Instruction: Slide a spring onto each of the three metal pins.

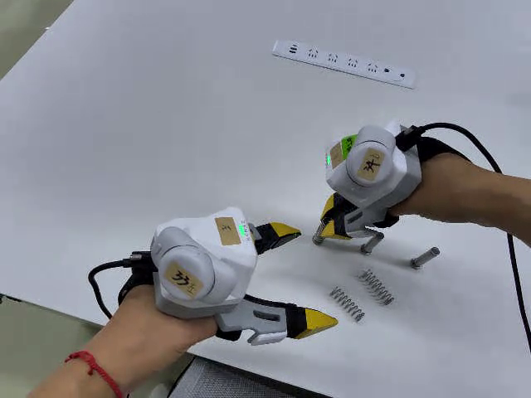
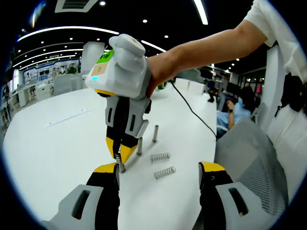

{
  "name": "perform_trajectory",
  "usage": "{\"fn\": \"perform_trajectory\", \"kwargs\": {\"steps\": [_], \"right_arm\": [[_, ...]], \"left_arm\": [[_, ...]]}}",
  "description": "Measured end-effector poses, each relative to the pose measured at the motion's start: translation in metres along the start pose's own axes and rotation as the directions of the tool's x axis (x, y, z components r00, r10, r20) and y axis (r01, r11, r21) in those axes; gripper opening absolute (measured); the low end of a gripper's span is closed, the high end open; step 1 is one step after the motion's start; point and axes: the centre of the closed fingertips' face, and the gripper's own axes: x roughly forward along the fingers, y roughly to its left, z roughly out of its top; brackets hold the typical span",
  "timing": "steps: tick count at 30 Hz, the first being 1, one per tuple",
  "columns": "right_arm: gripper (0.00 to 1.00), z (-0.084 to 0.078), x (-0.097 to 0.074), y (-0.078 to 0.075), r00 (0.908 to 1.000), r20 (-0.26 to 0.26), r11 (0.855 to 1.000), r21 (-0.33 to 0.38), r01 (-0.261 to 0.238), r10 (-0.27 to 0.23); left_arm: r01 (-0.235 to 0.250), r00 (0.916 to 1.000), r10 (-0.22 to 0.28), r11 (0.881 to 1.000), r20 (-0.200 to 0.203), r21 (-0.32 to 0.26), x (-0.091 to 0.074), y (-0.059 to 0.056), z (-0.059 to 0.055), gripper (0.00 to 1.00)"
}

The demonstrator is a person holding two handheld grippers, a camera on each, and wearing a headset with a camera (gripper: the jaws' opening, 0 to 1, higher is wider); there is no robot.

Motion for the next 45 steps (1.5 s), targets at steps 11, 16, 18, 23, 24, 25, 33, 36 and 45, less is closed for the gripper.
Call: {"fn": "perform_trajectory", "kwargs": {"steps": [11,16,18,23,24,25,33,36,45], "right_arm": [[0.12,-0.003,0.008,0.001,1.0,-0.006,1.0,0.0,0.001,-0.001],[0.12,-0.003,0.009,0.003,1.0,-0.006,1.0,0.002,-0.001,0.001],[0.12,-0.002,0.009,0.002,1.0,0.0,1.0,0.007,0.002,-0.002],[0.12,-0.003,0.01,0.002,1.0,-0.002,1.0,0.006,0.002,-0.002],[0.12,-0.003,0.01,0.002,1.0,-0.001,1.0,0.005,0.002,-0.002],[0.12,-0.003,0.01,0.002,1.0,-0.001,1.0,0.005,0.002,-0.002],[0.17,-0.002,0.013,0.005,1.0,0.006,1.0,0.003,0.0,0.0],[0.18,0.0,0.012,0.004,0.9999,0.016,1.0,0.01,0.003,-0.003],[0.24,0.006,-0.005,0.004,0.9973,0.069,0.999,0.031,0.023,-0.025]], "left_arm": [[-0.005,1.0,0.005,1.0,-0.003,-0.002,-0.001,0.002,-0.003,0.68],[-0.005,1.0,0.005,1.0,-0.003,-0.003,-0.002,0.002,-0.003,0.68],[-0.005,1.0,0.005,1.0,-0.002,-0.003,-0.002,0.002,-0.002,0.68],[-0.005,1.0,0.005,1.0,-0.001,-0.006,-0.002,0.001,-0.001,0.67],[-0.004,1.0,0.004,1.0,-0.002,-0.006,-0.002,0.001,-0.001,0.67],[-0.004,1.0,0.004,1.0,-0.002,-0.005,-0.002,0.001,-0.001,0.67],[-0.005,1.0,0.005,1.0,-0.004,-0.002,-0.003,0.001,0.0,0.67],[-0.005,1.0,0.005,1.0,-0.004,0.0,-0.003,0.001,0.0,0.67],[-0.002,0.9999,0.002,1.0,-0.013,0.012,-0.004,-0.001,0.001,0.67]]}}
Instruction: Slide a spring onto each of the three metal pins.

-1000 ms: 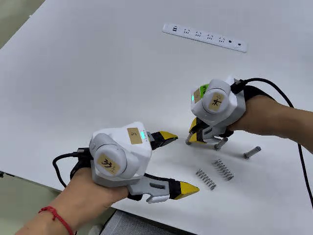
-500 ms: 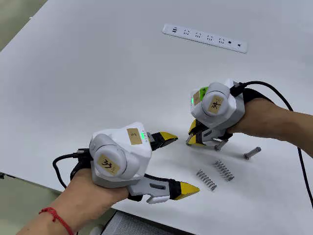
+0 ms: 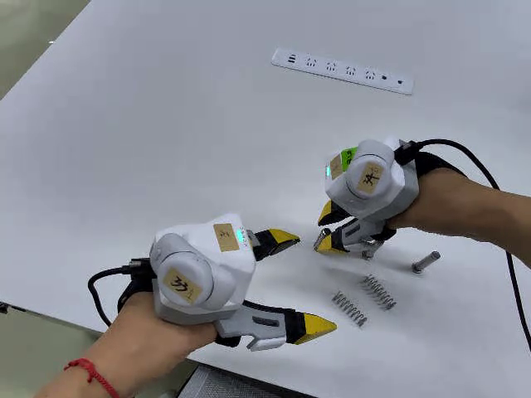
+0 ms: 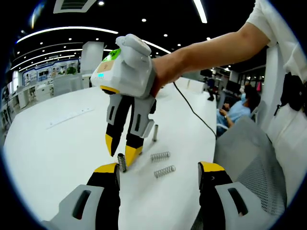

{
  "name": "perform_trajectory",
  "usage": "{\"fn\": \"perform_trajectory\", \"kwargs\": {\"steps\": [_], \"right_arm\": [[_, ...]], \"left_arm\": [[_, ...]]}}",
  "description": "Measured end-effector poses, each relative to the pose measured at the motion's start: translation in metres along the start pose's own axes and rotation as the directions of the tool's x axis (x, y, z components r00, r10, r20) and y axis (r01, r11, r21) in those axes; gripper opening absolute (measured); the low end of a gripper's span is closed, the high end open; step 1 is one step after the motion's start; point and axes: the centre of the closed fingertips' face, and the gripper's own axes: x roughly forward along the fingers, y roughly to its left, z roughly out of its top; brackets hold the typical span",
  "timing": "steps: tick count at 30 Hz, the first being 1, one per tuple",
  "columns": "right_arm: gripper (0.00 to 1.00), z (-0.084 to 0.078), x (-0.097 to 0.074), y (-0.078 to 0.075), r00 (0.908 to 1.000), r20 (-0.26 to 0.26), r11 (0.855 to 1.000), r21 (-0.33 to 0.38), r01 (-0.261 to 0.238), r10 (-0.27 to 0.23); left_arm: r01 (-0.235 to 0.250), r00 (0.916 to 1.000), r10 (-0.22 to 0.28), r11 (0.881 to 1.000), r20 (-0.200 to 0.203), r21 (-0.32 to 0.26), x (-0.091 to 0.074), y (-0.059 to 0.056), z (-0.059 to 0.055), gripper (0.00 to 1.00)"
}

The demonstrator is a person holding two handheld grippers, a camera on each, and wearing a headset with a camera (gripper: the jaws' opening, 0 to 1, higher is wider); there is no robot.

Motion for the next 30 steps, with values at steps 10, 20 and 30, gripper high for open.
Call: {"fn": "perform_trajectory", "kwargs": {"steps": [10,20,30], "right_arm": [[0.31,0.001,-0.04,-0.005,0.9916,0.104,0.995,0.073,0.069,-0.076],[0.44,-0.01,-0.076,0.005,0.9688,0.196,0.983,0.132,0.127,-0.152],[0.56,-0.036,-0.107,0.022,0.9294,0.281,0.955,0.241,0.173,-0.239]], "left_arm": [[0.011,0.9997,-0.01,1.0,-0.021,0.027,0.0,-0.003,0.002,0.67],[0.035,0.998,-0.032,0.997,-0.055,0.063,0.004,-0.006,0.002,0.67],[0.06,0.9942,-0.052,0.994,-0.094,0.09,0.008,-0.007,-0.003,0.66]]}}
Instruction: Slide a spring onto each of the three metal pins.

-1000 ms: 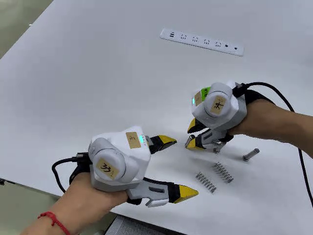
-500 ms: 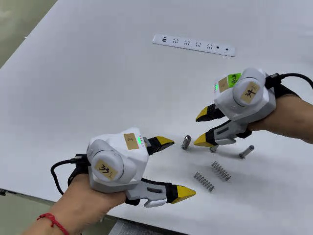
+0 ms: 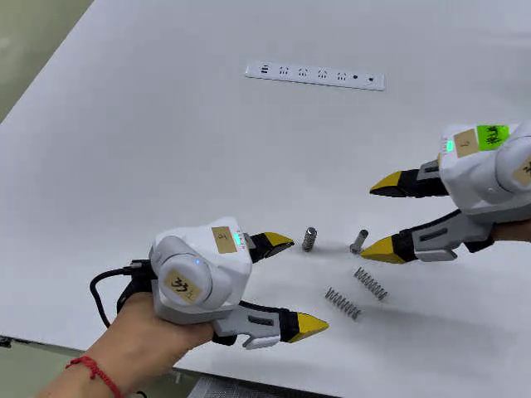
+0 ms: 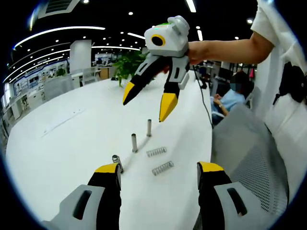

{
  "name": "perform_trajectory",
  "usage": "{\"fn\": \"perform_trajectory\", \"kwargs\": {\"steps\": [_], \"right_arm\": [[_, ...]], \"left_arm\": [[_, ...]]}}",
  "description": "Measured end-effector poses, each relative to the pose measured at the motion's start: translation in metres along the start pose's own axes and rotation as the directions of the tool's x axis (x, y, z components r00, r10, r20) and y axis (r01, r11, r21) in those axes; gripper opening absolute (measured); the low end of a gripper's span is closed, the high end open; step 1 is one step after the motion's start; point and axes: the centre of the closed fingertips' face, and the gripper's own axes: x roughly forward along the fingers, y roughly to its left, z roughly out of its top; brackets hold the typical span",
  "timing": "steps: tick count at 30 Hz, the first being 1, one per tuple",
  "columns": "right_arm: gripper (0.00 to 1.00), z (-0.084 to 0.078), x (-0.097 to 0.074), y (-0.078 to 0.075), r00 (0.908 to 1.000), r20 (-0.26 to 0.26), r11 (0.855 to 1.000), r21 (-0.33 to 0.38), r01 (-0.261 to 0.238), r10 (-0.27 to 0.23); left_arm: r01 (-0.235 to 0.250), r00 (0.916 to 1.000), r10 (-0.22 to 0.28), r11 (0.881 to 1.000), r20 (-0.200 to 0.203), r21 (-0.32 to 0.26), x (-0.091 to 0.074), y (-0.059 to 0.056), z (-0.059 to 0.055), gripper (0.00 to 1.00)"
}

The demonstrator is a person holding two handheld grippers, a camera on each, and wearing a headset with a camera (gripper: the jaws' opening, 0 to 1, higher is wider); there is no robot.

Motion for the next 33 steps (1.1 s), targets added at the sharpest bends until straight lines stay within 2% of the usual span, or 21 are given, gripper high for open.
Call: {"fn": "perform_trajectory", "kwargs": {"steps": [9,14,19,23,25,28,31,33], "right_arm": [[0.69,-0.024,-0.034,0.014,0.9935,0.094,0.995,0.081,0.056,-0.064],[0.76,-0.043,-0.047,0.02,0.99,0.113,0.991,0.115,0.07,-0.084],[0.8,-0.064,-0.06,0.027,0.9832,0.141,0.979,0.182,0.089,-0.116],[0.82,-0.078,-0.066,0.03,0.9807,0.149,0.975,0.202,0.096,-0.127],[0.82,-0.086,-0.068,0.031,0.9809,0.141,0.971,0.215,0.102,-0.134],[0.82,-0.094,-0.071,0.034,0.9785,0.144,0.965,0.239,0.111,-0.148],[0.82,-0.102,-0.073,0.037,0.9777,0.141,0.96,0.253,0.117,-0.156],[0.82,-0.109,-0.076,0.037,0.9759,0.142,0.955,0.269,0.123,-0.166]], "left_arm": [[0.028,0.9979,-0.025,0.998,-0.059,0.062,0.008,-0.003,-0.004,0.64],[0.053,0.9944,-0.043,0.994,-0.096,0.101,0.015,-0.005,-0.006,0.61],[0.109,0.9822,-0.079,0.979,-0.171,0.171,0.03,-0.006,-0.015,0.58],[0.133,0.9714,-0.083,0.967,-0.223,0.218,0.039,-0.003,-0.021,0.54],[0.144,0.9643,-0.078,0.957,-0.253,0.253,0.045,-0.001,-0.024,0.5],[0.169,0.9576,-0.095,0.95,-0.272,0.262,0.056,-0.004,-0.027,0.45],[0.196,0.9464,-0.096,0.929,-0.308,0.313,0.064,-0.006,-0.032,0.39],[0.209,0.9423,-0.107,0.927,-0.317,0.31,0.07,-0.008,-0.036,0.35]]}}
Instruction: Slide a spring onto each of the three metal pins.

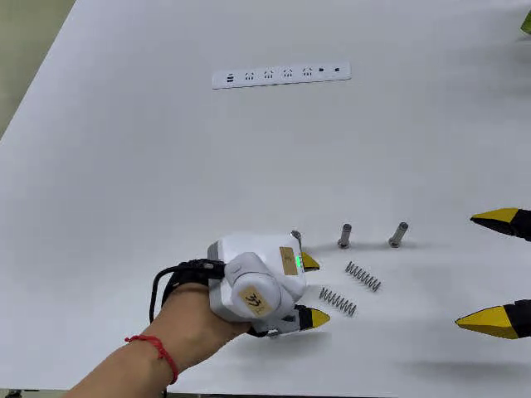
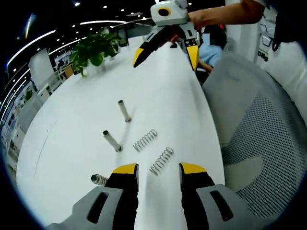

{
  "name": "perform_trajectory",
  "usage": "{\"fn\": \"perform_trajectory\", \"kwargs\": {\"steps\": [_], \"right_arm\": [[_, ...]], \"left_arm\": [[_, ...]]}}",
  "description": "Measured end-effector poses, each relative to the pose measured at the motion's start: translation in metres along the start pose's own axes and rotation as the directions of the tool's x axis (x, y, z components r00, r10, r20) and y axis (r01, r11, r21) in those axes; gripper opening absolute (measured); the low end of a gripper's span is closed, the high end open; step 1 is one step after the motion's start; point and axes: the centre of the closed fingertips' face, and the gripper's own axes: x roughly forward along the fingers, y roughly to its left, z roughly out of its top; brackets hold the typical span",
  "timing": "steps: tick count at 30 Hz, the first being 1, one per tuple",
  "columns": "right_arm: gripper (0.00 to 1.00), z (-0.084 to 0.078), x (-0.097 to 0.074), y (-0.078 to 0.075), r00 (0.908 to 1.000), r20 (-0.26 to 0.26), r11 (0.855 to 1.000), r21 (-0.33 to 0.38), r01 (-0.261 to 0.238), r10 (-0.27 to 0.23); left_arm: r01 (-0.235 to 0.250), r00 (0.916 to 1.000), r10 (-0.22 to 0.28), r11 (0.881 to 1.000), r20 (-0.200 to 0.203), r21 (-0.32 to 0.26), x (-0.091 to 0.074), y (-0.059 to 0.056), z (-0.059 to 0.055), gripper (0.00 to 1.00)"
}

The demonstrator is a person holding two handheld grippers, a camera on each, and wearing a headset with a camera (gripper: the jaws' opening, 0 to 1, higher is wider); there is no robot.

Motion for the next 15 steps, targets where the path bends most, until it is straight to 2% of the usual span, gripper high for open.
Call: {"fn": "perform_trajectory", "kwargs": {"steps": [6,12,15], "right_arm": [[0.81,-0.007,-0.007,0.001,0.9998,0.011,0.999,0.029,0.019,-0.019],[0.8,-0.013,-0.009,0.001,0.9993,0.018,0.998,0.052,0.031,-0.032],[0.8,-0.012,-0.009,0.001,0.9989,0.023,0.998,0.059,0.039,-0.04]], "left_arm": [[0.022,0.997,-0.017,0.997,-0.076,0.072,0.017,-0.001,-0.01,0.3],[0.055,0.988,-0.032,0.987,-0.151,0.15,0.03,-0.002,-0.019,0.25],[0.066,0.9845,-0.04,0.986,-0.171,0.152,0.034,-0.003,-0.022,0.25]]}}
